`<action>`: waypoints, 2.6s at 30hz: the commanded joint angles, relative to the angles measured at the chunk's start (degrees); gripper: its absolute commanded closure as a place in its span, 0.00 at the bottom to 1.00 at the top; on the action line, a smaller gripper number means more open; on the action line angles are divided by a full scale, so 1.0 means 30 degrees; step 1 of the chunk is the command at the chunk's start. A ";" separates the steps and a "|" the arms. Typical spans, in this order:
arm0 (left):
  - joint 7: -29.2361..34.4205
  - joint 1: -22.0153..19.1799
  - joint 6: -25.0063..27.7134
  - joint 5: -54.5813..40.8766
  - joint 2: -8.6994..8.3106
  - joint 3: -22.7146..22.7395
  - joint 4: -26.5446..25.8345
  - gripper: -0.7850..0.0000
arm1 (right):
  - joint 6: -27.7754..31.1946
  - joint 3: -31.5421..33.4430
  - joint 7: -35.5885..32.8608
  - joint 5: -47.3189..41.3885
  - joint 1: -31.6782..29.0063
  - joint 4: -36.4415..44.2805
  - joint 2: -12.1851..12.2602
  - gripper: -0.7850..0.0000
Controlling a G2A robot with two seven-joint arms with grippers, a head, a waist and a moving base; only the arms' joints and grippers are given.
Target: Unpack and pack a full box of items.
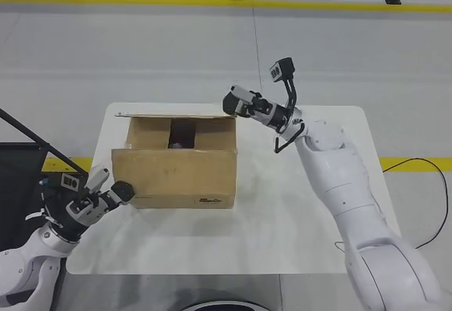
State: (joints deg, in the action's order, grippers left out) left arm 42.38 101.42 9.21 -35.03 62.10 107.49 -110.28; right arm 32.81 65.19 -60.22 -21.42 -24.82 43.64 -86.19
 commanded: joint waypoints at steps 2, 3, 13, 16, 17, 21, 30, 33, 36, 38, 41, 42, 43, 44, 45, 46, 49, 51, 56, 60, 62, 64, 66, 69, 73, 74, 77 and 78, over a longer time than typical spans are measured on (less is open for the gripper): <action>-0.0353 -0.0040 0.0000 0.0444 0.0018 -0.0131 -0.0046 0.00 | -0.1693 0.0064 -0.0734 0.0049 -0.0283 0.0885 0.0170 0.00; -0.0530 -0.0063 0.0030 0.0695 0.0023 -0.0175 -0.0083 0.00 | -0.2266 0.0060 -0.0930 0.0053 -0.0392 0.1169 0.0216 0.00; -0.1390 -0.0356 -0.0167 0.2201 0.0070 -0.0911 -0.0413 0.00 | -0.5715 -0.0224 0.0221 0.0373 -0.1383 0.3488 0.0361 0.00; -0.1603 -0.0430 -0.0171 0.2540 0.0083 -0.1070 -0.0443 0.00 | -0.6259 -0.0288 0.0293 0.0282 -0.1590 0.4004 0.0387 0.00; -0.1635 -0.0460 -0.0190 0.2613 0.0088 -0.1143 -0.0444 0.00 | -0.6399 -0.0304 0.0360 0.0300 -0.1675 0.4177 0.0400 0.00; -0.1914 -0.0642 -0.0229 0.3115 0.0102 -0.1398 -0.0490 0.00 | -0.7390 -0.0412 0.0224 0.0301 -0.1969 0.4826 0.0465 0.00; -0.2380 -0.0987 -0.0206 0.3818 0.0143 -0.1919 -0.0492 0.00 | -0.8769 -0.0496 0.0134 0.0349 -0.3042 0.5823 0.0668 0.00; -0.2390 -0.1072 -0.0233 0.3827 0.0152 -0.2012 -0.0451 0.00 | -0.8899 -0.0617 0.0151 0.0171 -0.3398 0.5898 0.0681 0.00; -0.2475 -0.1119 -0.0187 0.3777 0.0164 -0.2028 -0.0428 0.00 | -0.8795 -0.0796 -0.0034 -0.0225 -0.3772 0.5957 0.0663 0.00; -0.2532 -0.1124 -0.0188 0.3679 0.0171 -0.1977 -0.0387 0.00 | -0.8716 -0.0858 0.0086 -0.0190 -0.3878 0.5837 0.0672 0.00; -0.2708 -0.1099 -0.0088 0.3476 0.0186 -0.1801 -0.0345 0.00 | -0.8784 -0.0974 0.0355 0.0046 -0.3886 0.5647 0.0686 0.00; -0.2823 -0.1072 -0.0041 0.3372 0.0195 -0.1714 -0.0341 0.00 | -0.8753 -0.1006 0.0372 -0.0007 -0.3907 0.5603 0.0681 0.00; -0.2938 -0.1040 0.0021 0.3319 0.0200 -0.1590 -0.0348 0.00 | -0.8761 -0.1047 0.0428 0.0022 -0.3914 0.5524 0.0681 0.00; -0.3071 -0.0999 0.0103 0.3206 0.0209 -0.1451 -0.0339 0.00 | -0.8773 -0.1101 0.0481 0.0083 -0.3905 0.5471 0.0680 0.00; -0.3190 -0.0944 0.0158 0.3075 0.0217 -0.1290 -0.0316 0.00 | -0.8743 -0.1134 0.0527 0.0066 -0.3911 0.5421 0.0675 0.00; -0.3316 -0.0882 0.0210 0.2925 0.0224 -0.1103 -0.0288 0.00 | -0.8751 -0.1175 0.0573 0.0071 -0.3919 0.5346 0.0672 0.00; -0.3622 -0.0631 0.0376 0.2374 0.0248 -0.0462 -0.0158 0.00 | -0.8752 -0.1284 0.0800 0.0250 -0.3903 0.5161 0.0674 0.00; -0.3750 -0.0426 0.0481 0.2085 0.0258 0.0025 -0.0021 0.00 | -0.8840 -0.1379 0.1029 0.0644 -0.3860 0.5115 0.0695 0.00; -0.3720 0.0125 0.0526 0.1242 0.0283 0.1151 0.0453 0.00 | -0.8972 -0.1458 0.1330 0.1136 -0.3930 0.5228 0.0759 0.00; -0.3861 0.0645 0.0681 0.0492 0.0356 0.1735 0.0829 0.00 | -0.9274 -0.1450 0.1620 0.1466 -0.4108 0.5492 0.0833 0.00; -0.4135 0.0918 0.0802 -0.0039 0.0426 0.1878 0.0994 0.00 | -0.9368 -0.1444 0.1780 0.1650 -0.4196 0.5635 0.0870 0.00; -0.4340 0.1182 0.0807 -0.0523 0.0493 0.1968 0.1053 0.00 | -0.9439 -0.1420 0.1934 0.1765 -0.4284 0.5760 0.0904 0.00; -0.4371 0.1382 0.0815 -0.0636 0.0532 0.2066 0.0986 0.00 | -0.9482 -0.1399 0.2020 0.1827 -0.4334 0.5874 0.0929 0.00; -0.4340 0.1433 0.0798 -0.0644 0.0540 0.2103 0.0968 0.00 | -0.9482 -0.1399 0.2020 0.1827 -0.4334 0.5874 0.0929 0.00; -0.4340 0.1433 0.0798 -0.0644 0.0540 0.2103 0.0968 0.00 | -0.9482 -0.1399 0.2020 0.1827 -0.4334 0.5874 0.0929 0.00; -0.4340 0.1433 0.0798 -0.0644 0.0540 0.2103 0.0968 0.00 | -0.9482 -0.1399 0.2020 0.1827 -0.4334 0.5874 0.0929 0.00; -0.4340 0.1433 0.0798 -0.0644 0.0540 0.2103 0.0968 0.00 | -0.9482 -0.1399 0.2020 0.1827 -0.4334 0.5874 0.0929 0.00; -0.4340 0.1433 0.0798 -0.0644 0.0540 0.2103 0.0968 0.00 | -0.9482 -0.1399 0.2020 0.1827 -0.4334 0.5874 0.0929 0.00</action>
State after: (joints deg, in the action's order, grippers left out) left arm 29.36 105.72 11.61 -36.96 63.72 113.80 -107.38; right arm 4.36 60.99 -54.16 -15.94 -37.82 61.26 -83.40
